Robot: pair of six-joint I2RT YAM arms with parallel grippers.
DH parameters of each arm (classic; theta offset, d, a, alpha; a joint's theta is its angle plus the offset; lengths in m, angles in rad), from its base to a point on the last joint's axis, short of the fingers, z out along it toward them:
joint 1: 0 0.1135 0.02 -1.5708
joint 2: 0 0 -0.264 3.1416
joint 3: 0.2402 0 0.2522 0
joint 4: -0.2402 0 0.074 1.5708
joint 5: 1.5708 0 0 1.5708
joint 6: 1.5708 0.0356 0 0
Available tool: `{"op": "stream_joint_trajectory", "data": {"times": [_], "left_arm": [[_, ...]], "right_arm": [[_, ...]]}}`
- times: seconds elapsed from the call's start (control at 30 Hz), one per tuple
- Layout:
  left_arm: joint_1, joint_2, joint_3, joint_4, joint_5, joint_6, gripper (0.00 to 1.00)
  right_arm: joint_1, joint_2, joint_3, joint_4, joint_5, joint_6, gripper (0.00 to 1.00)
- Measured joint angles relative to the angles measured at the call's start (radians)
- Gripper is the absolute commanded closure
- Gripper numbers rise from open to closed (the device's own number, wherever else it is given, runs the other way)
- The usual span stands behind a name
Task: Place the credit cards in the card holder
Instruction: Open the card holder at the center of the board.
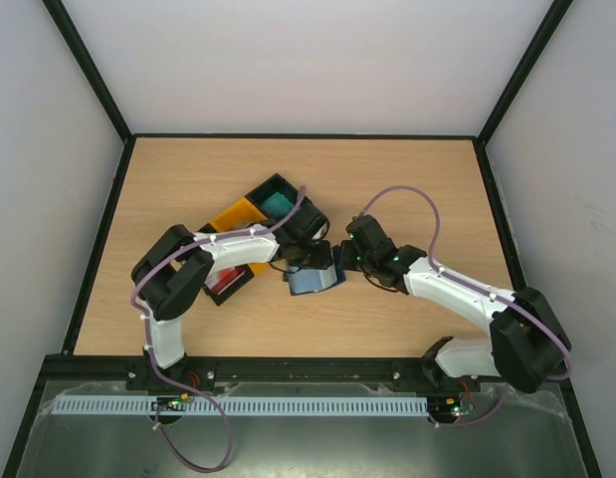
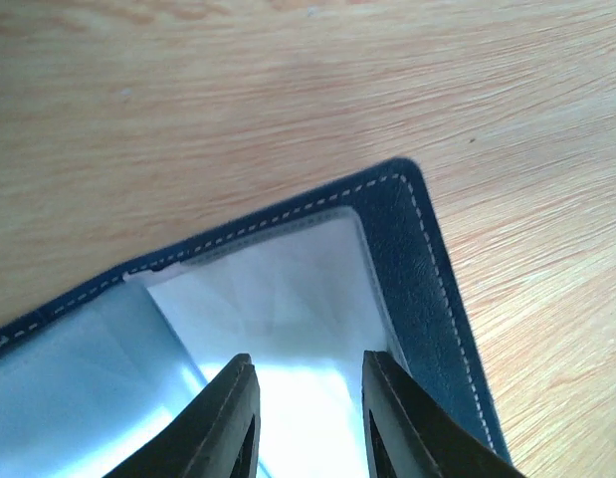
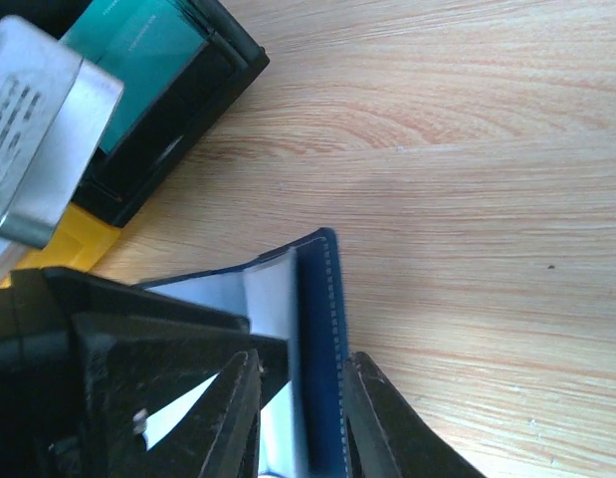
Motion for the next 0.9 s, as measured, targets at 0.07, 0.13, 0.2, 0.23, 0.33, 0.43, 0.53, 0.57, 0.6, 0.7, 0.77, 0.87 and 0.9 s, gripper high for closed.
{"op": "stream_joint_trajectory", "data": {"times": [0.07, 0.13, 0.2, 0.23, 0.33, 0.43, 0.53, 0.57, 0.6, 0.7, 0.77, 0.87, 0.9], "left_arm": [[0.0, 0.018, 0.034, -0.01, 0.006, 0.015, 0.73], [0.0, 0.03, 0.048, -0.02, 0.011, 0.023, 0.75], [0.0, 0.045, 0.052, -0.028, 0.013, 0.028, 0.77], [0.0, 0.053, 0.052, -0.035, 0.014, 0.03, 0.78], [0.0, 0.08, 0.055, -0.056, 0.018, 0.039, 0.8], [0.0, 0.098, 0.074, -0.071, 0.022, 0.043, 0.8], [0.0, 0.107, 0.085, -0.079, 0.026, 0.044, 0.8], [0.0, 0.107, 0.086, -0.081, 0.027, 0.044, 0.8], [0.0, 0.107, 0.086, -0.084, 0.028, 0.044, 0.8], [0.001, 0.107, 0.087, -0.091, 0.028, 0.043, 0.8], [0.002, 0.107, 0.088, -0.093, 0.028, 0.043, 0.82], [0.003, 0.107, 0.088, -0.093, 0.031, 0.035, 0.84], [0.005, 0.107, 0.088, -0.092, 0.037, 0.033, 0.85]], "right_arm": [[0.0, -0.012, -0.002, -0.006, -0.005, 0.001, 0.82], [0.0, -0.028, -0.014, -0.006, -0.022, 0.003, 0.86], [0.0, -0.042, -0.028, -0.006, -0.046, 0.003, 0.88], [0.0, -0.045, -0.035, -0.006, -0.062, 0.006, 0.89], [0.0, -0.047, -0.059, 0.002, -0.127, 0.016, 0.93], [0.0, -0.045, -0.083, 0.026, -0.208, 0.034, 0.94], [0.0, -0.039, -0.098, 0.066, -0.282, 0.055, 0.94], [0.0, -0.034, -0.101, 0.085, -0.307, 0.061, 0.94], [0.0, -0.027, -0.101, 0.092, -0.316, 0.065, 0.94], [0.0, 0.014, -0.102, 0.115, -0.341, 0.076, 0.92], [0.0, 0.048, -0.102, 0.12, -0.342, 0.078, 0.88], [0.001, 0.091, -0.105, 0.13, -0.336, 0.074, 0.86], [0.002, 0.101, -0.106, 0.134, -0.329, 0.073, 0.85]]}}
